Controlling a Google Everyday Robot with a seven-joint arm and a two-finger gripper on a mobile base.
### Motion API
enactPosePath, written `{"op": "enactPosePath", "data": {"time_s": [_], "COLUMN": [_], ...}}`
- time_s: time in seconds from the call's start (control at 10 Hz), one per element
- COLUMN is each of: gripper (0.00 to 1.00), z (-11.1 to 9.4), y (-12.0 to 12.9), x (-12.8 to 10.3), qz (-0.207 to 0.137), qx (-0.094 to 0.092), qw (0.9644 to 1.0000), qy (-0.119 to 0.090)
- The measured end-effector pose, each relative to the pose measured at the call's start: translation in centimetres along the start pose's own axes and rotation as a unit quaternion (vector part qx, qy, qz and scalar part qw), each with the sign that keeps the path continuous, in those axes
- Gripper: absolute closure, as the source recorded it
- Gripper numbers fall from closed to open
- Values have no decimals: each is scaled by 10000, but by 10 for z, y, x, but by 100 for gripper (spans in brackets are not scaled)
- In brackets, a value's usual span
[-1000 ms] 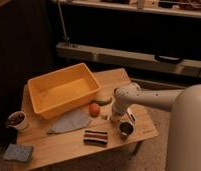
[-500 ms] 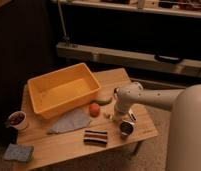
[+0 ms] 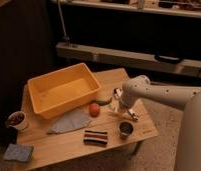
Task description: Place fork in tray
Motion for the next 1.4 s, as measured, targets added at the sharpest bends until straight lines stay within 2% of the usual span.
{"op": "enactPosePath", "data": {"time_s": [0.4, 0.6, 0.8, 0.9, 1.1, 1.2, 1.4], "gripper": [88, 88, 88, 88, 88, 88, 88], "z": [-76, -126, -162, -188, -225, -247, -269], "y": [-37, -61, -73, -79, -82, -79, -65], "x": [-1, -11, -25, -41, -74, -100, -149], "qz": [1, -36, -119, -227, -459, -632, -963], "qx": [402, 605, 744, 828, 896, 929, 893], "qw": [9991, 9978, 9963, 9947, 9912, 9877, 9801], "qy": [-93, -261, -424, -566, -862, -1088, -1486]}}
